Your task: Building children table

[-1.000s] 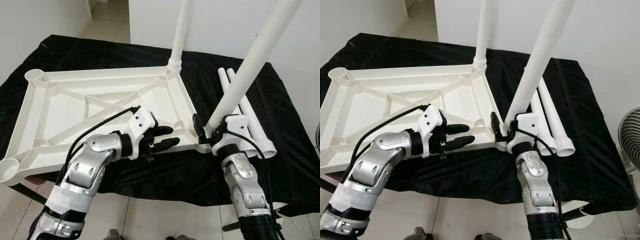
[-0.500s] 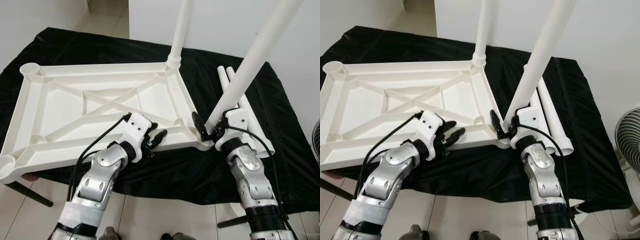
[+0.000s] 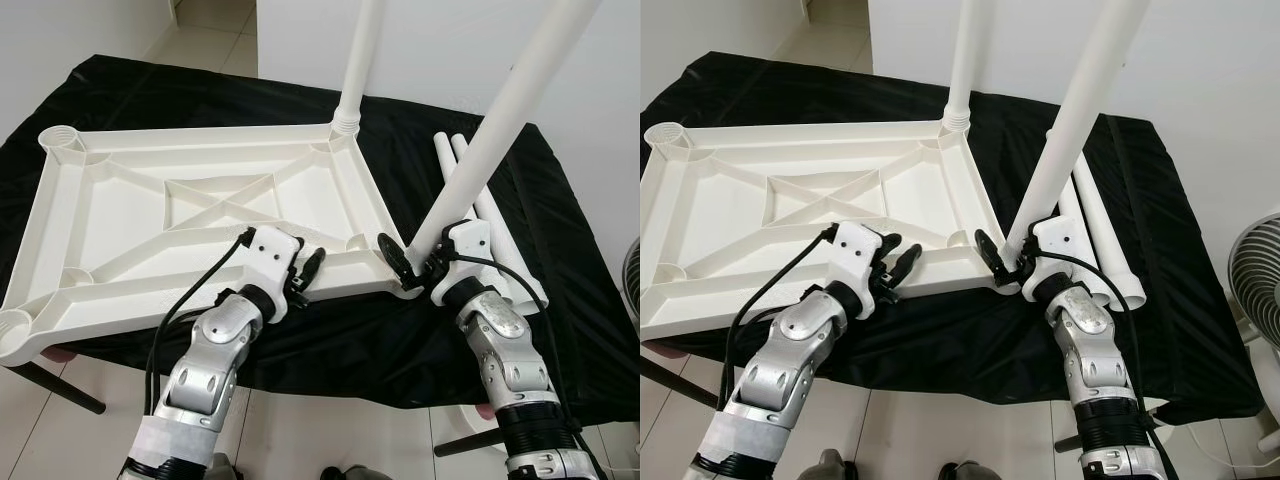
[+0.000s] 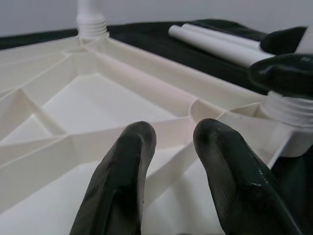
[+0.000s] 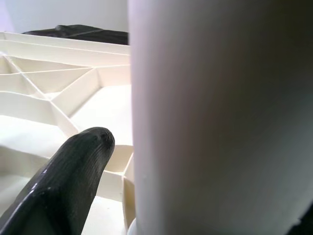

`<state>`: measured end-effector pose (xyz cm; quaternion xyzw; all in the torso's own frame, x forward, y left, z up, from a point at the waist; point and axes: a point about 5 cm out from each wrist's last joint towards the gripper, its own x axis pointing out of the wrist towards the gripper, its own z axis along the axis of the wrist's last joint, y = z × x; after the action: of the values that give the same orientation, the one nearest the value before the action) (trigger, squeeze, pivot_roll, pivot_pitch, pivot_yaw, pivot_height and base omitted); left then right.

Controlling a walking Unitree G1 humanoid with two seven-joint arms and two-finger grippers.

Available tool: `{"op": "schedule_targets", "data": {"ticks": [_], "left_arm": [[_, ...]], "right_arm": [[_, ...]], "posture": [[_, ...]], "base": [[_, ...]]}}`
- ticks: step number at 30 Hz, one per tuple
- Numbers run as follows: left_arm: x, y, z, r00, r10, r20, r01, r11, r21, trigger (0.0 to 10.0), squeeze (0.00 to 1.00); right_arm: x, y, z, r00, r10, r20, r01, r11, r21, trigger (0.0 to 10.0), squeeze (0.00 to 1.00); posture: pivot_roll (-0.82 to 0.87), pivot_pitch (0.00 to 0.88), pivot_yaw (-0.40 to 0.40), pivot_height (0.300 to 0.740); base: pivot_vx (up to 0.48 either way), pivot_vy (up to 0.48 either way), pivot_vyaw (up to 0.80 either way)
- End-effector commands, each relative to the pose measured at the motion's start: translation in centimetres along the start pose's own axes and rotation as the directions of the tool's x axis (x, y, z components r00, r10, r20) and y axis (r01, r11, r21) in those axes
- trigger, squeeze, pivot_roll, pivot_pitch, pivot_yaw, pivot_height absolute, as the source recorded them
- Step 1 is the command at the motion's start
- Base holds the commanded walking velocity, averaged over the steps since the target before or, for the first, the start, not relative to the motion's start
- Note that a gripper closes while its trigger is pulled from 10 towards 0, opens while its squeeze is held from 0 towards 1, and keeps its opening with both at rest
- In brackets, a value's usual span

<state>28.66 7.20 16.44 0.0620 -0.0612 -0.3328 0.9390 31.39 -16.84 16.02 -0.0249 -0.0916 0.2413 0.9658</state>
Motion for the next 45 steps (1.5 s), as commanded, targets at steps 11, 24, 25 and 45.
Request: {"op": "schedule_targets", "data": {"ticks": [11, 24, 25, 45], "left_arm": [[-0.4, -1.5, 0.3, 0.994, -0.109, -0.018, 0.109, 0.994, 0.028, 10.0, 0.00], [-0.4, -1.9, 0.4, 0.990, -0.138, -0.009, 0.139, 0.990, 0.039, 10.0, 0.00], [-0.4, -1.9, 0.5, 0.990, -0.138, -0.010, 0.138, 0.990, 0.038, 10.0, 0.00], [-0.7, -2.1, 0.6, 0.993, -0.122, -0.008, 0.122, 0.992, 0.015, 10.0, 0.00]], "right_arm": [[0.0, -1.3, 0.6, 0.991, 0.129, -0.022, -0.130, 0.991, -0.018, 10.0, 0.00], [-0.1, -1.8, -0.2, 0.987, 0.149, -0.057, -0.150, 0.989, -0.019, 0.0, 0.00], [-0.1, -1.8, -0.2, 0.987, 0.147, -0.058, -0.148, 0.989, -0.017, 0.0, 0.00], [1.9, 2.6, -2.0, 0.924, -0.360, -0.129, 0.371, 0.925, 0.079, 0.0, 0.00]], "posture": [[0.11, 0.089, -0.080, 0.740], [0.12, 0.071, -0.090, 0.740], [0.12, 0.070, -0.090, 0.740], [0.14, 0.064, -0.087, 0.740]], "base": [[0.000, 0.000, 0.00], [0.000, 0.000, 0.00], [0.000, 0.000, 0.00], [0.000, 0.000, 0.00]]}}
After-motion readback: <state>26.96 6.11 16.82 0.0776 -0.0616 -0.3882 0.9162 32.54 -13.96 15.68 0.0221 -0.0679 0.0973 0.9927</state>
